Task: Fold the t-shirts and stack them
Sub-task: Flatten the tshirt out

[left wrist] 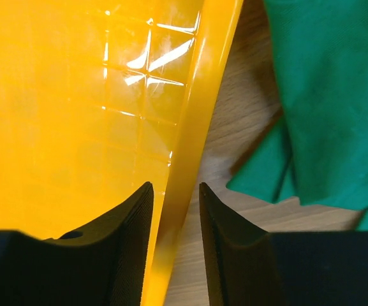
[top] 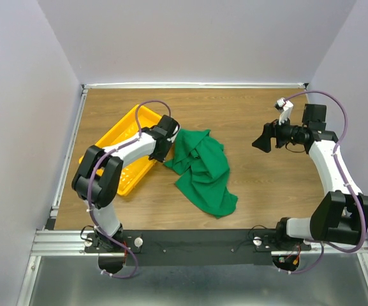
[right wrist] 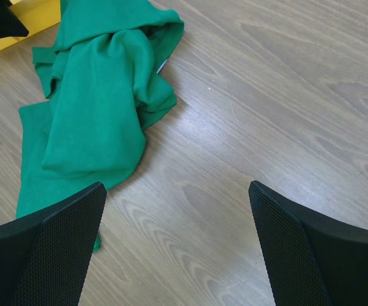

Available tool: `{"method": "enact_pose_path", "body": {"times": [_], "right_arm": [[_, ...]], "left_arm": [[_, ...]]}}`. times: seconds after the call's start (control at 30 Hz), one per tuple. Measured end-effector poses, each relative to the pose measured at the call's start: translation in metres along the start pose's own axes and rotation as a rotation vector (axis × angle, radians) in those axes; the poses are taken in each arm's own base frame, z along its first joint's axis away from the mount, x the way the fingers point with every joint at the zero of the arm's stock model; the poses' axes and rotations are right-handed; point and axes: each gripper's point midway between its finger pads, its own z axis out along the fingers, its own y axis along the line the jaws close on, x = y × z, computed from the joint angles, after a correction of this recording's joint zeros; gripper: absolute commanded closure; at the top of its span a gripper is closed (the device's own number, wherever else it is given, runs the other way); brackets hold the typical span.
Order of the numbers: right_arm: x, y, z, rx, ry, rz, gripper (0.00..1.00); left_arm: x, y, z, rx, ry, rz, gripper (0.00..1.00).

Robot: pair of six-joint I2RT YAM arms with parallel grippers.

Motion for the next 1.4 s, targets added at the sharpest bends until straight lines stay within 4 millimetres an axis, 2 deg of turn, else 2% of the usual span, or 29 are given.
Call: {"method": "enact_pose_path", "body": {"times": [0.03, 0.07, 0.13, 0.2, 0.23, 0.33, 0.43, 0.47, 0.6, 0.67, 0.7, 0.73, 0.87, 1.07, 1.1, 1.2, 1.27, 1.4], "right_arm": [[0.001, 0.000, 0.000, -0.001, 0.001, 0.002, 0.00], [0.001, 0.000, 0.001, -0.001, 0.003, 0.003, 0.00], [0.002, -0.001, 0.001, -0.002, 0.005, 0.006, 0.00], [0.002, -0.001, 0.002, -0.002, 0.006, 0.006, 0.00], [0.002, -0.001, 0.002, -0.003, 0.006, 0.007, 0.00], [0.003, -0.001, 0.003, -0.007, 0.008, 0.011, 0.00], [0.005, -0.001, 0.006, -0.019, 0.014, 0.021, 0.00], [0.007, -0.002, 0.007, -0.025, 0.017, 0.027, 0.00], [0.010, -0.003, 0.010, -0.034, 0.026, 0.032, 0.00], [0.010, -0.003, 0.010, -0.036, 0.025, 0.026, 0.00], [0.010, -0.003, 0.010, -0.036, 0.024, 0.020, 0.00], [0.010, -0.003, 0.010, -0.036, 0.025, 0.019, 0.00], [0.010, -0.004, 0.010, -0.036, 0.024, 0.008, 0.00], [0.011, -0.005, 0.012, -0.038, 0.028, 0.008, 0.00], [0.012, -0.006, 0.013, -0.039, 0.031, 0.012, 0.00], [0.012, -0.009, 0.015, -0.044, 0.036, 0.020, 0.00], [0.010, -0.010, 0.017, -0.048, 0.035, 0.021, 0.00], [0.005, -0.009, 0.016, -0.063, 0.026, 0.005, 0.00]], "left_arm": [[0.004, 0.000, 0.005, -0.005, 0.018, 0.009, 0.75], [0.007, 0.001, 0.010, -0.013, 0.036, 0.021, 0.86], [0.006, 0.004, 0.013, -0.022, 0.040, 0.051, 0.90], [0.003, 0.008, 0.014, -0.036, 0.038, 0.009, 0.97], [0.001, 0.013, 0.015, -0.047, 0.037, 0.002, 1.00], [-0.020, 0.040, 0.018, -0.101, -0.006, -0.024, 1.00], [-0.057, 0.074, 0.024, -0.167, -0.061, -0.069, 1.00], [-0.082, 0.095, 0.030, -0.203, -0.097, -0.091, 1.00], [-0.152, 0.153, 0.041, -0.276, -0.211, -0.166, 1.00], [-0.176, 0.186, 0.045, -0.312, -0.256, -0.205, 1.00], [-0.182, 0.195, 0.046, -0.322, -0.271, -0.221, 1.00], [-0.183, 0.208, 0.047, -0.334, -0.280, -0.245, 1.00], [-0.166, 0.228, 0.050, -0.353, -0.242, -0.298, 1.00], [-0.156, 0.235, 0.064, -0.361, -0.206, -0.312, 1.00], [-0.156, 0.236, 0.068, -0.360, -0.202, -0.312, 0.99], [-0.157, 0.241, 0.078, -0.360, -0.202, -0.328, 0.54], [-0.155, 0.247, 0.082, -0.367, -0.198, -0.343, 0.32], [-0.156, 0.258, 0.075, -0.384, -0.215, -0.383, 0.28]]}}
